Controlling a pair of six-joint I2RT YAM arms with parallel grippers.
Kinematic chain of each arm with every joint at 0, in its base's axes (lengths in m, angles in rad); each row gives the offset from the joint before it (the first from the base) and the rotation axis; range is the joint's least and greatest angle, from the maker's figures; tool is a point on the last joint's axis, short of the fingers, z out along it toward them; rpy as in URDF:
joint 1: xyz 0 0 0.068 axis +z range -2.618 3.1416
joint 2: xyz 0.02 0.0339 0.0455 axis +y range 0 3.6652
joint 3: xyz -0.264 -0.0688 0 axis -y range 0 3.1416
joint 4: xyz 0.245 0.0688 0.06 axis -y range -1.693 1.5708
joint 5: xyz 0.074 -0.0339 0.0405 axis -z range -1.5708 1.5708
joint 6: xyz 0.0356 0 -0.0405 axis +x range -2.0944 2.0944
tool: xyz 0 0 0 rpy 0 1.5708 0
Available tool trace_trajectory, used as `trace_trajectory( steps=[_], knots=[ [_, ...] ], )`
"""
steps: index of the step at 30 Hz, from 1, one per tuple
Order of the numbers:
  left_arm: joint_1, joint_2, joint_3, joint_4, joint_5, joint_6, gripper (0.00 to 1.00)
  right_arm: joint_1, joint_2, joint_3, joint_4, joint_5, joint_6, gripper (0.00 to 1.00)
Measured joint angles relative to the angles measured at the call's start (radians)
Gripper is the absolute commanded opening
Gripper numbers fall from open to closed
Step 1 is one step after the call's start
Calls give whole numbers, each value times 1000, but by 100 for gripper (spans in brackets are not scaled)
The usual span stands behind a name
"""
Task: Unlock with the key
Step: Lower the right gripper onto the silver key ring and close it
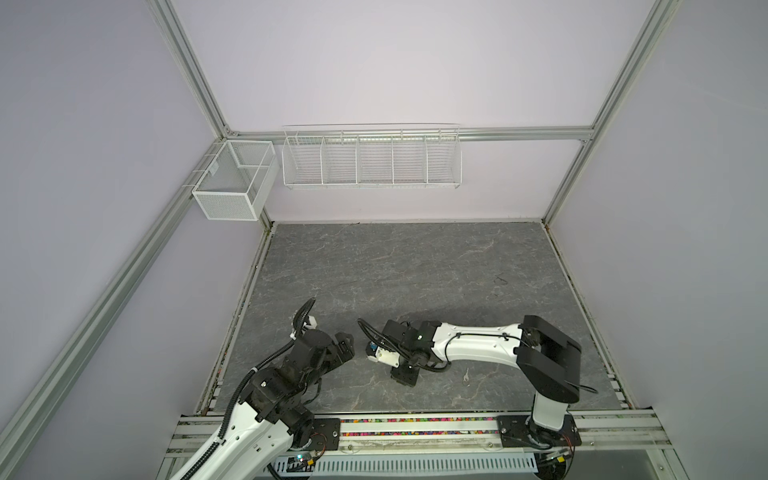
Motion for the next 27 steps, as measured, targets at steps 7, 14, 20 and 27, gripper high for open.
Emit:
trace_trajectory(
  steps=[7, 14, 20, 27],
  knots=[
    [0, 0, 0, 0, 0, -6, 100, 2, 5, 0, 0, 2, -3, 21],
    [0, -2, 0, 1, 3, -9, 100, 6, 23, 1, 1, 13, -4, 18],
    [0, -2, 0, 2, 3, -9, 100, 14, 23, 1, 3, 39, -3, 11],
    [0, -10, 0, 2, 8, -18, 100, 28, 18, -6, 18, 83, -3, 7]
  ],
)
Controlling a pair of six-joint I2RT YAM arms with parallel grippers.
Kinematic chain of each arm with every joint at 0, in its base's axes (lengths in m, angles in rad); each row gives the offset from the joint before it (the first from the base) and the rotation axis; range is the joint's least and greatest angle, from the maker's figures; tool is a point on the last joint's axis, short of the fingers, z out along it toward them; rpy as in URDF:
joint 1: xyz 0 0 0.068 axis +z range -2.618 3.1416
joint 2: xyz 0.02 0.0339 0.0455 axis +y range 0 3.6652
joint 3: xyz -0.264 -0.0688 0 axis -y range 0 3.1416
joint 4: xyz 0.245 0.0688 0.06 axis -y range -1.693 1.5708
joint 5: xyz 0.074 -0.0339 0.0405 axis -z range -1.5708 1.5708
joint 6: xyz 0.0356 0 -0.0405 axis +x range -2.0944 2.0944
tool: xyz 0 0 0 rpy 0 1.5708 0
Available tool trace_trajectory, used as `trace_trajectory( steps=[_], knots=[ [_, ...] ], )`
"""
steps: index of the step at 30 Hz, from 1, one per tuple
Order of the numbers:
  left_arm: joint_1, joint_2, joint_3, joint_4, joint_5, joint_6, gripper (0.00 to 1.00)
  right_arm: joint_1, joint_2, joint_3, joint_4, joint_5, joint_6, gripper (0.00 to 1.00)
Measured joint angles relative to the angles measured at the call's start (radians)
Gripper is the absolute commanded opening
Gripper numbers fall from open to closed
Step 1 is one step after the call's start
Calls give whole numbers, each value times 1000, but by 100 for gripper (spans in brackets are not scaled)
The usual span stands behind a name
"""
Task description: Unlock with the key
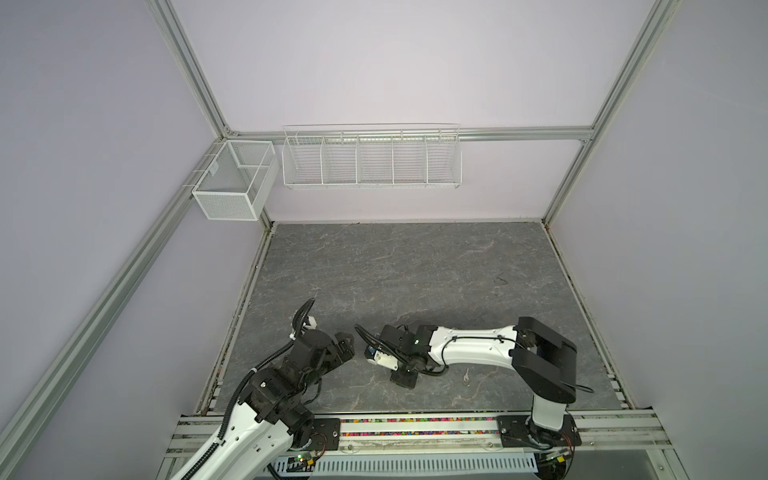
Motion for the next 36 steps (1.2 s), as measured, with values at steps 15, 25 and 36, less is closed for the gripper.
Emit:
trace_trajectory(
  steps=[15, 25, 36],
  knots=[
    [0, -42, 0, 18, 78, -55, 99, 3, -159, -106, 74, 104, 8, 6],
    [0, 58, 0, 275, 257, -138, 86, 3, -325, -146, 95, 223, 6, 6],
    [-3, 377, 35, 584, 476, -100, 69, 3, -526, -188, 134, 325, -37, 6]
  ],
)
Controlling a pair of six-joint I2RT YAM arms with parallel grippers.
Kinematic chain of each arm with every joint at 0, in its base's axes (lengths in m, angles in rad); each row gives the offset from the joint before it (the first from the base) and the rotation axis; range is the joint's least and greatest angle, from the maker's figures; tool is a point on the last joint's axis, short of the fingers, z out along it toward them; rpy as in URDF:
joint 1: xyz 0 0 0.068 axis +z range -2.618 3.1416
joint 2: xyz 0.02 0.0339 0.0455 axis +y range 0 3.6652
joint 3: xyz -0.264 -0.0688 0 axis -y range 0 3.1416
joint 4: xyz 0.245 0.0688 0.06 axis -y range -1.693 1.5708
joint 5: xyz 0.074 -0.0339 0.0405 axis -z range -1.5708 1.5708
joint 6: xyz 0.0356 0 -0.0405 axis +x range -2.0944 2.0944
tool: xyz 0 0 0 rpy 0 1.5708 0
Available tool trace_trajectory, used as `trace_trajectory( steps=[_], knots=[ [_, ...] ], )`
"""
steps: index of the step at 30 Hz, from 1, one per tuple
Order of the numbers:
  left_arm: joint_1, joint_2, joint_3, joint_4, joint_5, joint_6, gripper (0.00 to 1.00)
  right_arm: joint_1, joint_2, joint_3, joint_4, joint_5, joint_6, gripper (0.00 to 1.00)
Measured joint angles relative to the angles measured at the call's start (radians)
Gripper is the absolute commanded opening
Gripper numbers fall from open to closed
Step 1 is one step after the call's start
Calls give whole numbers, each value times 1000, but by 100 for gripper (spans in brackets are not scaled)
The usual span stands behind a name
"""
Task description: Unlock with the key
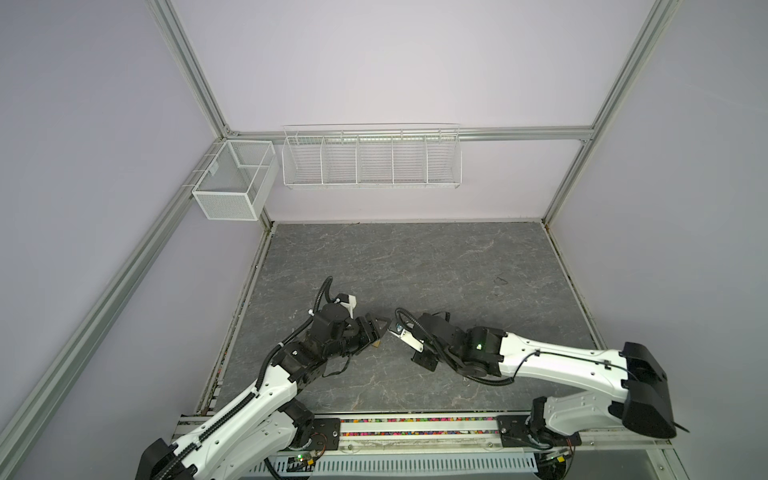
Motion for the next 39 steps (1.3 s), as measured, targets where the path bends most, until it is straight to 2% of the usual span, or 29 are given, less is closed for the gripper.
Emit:
trace_trajectory(
  steps=[7, 9, 18, 20, 39],
  knots=[
    [-15, 101, 80, 101, 99, 38, 59, 0, -76, 0, 11, 11, -46, 6],
    [-21, 118, 117, 103, 115, 57, 51, 0, -80, 0, 10, 11, -54, 7],
    [-30, 194, 188, 60, 132, 139, 36, 0, -80, 2, 5, 13, -75, 6],
    [-31, 206, 192, 56, 138, 147, 29, 0, -80, 5, 5, 15, -77, 7],
    [-47, 217, 195, 59, 173, 179, 8, 0, -59, 38, 6, 23, -98, 6]
  ],
)
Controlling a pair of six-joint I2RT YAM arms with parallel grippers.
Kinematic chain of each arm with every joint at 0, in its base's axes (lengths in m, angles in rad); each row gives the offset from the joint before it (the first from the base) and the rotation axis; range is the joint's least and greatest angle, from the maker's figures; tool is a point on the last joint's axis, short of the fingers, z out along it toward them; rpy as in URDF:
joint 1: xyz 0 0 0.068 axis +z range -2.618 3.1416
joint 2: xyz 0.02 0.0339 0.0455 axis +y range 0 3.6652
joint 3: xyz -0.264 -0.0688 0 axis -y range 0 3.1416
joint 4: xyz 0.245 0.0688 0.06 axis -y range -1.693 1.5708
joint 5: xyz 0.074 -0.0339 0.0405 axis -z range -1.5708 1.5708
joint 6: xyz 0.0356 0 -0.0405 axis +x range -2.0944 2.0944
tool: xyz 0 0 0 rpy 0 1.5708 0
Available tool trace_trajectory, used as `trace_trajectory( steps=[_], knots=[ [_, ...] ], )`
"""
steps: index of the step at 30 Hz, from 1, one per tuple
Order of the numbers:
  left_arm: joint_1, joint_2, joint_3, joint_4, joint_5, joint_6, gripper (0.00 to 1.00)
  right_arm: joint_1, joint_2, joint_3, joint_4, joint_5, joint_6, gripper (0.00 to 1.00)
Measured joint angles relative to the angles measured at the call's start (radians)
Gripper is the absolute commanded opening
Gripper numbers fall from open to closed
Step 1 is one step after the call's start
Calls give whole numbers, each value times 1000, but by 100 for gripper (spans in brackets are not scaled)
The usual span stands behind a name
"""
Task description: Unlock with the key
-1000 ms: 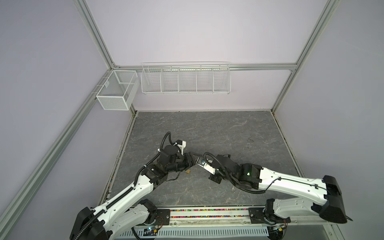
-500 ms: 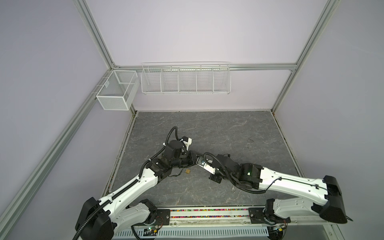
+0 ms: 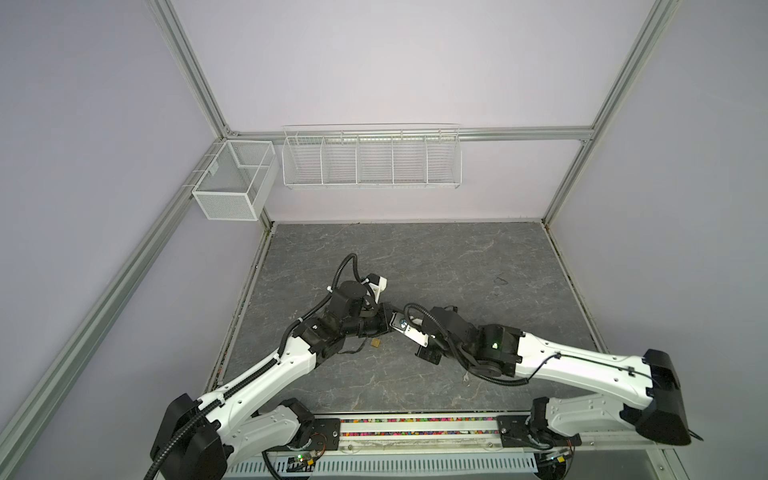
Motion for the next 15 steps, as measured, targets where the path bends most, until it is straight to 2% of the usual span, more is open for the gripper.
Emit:
trace_trajectory(
  steps=[4, 8, 13, 15],
  knots=[
    [-1, -1, 0, 0, -1, 2, 1, 0, 0, 0, 0, 0, 0, 7],
    [-2, -1, 0, 0, -3, 4, 0, 0, 0, 0, -1, 2, 0, 10],
    [-2, -2, 0, -4, -24, 11, 0, 0, 0, 2, -3, 19, -6, 49],
    [-2, -3, 0, -4, -45, 20, 0, 0, -2, 3, -8, 20, 1, 54]
  ],
)
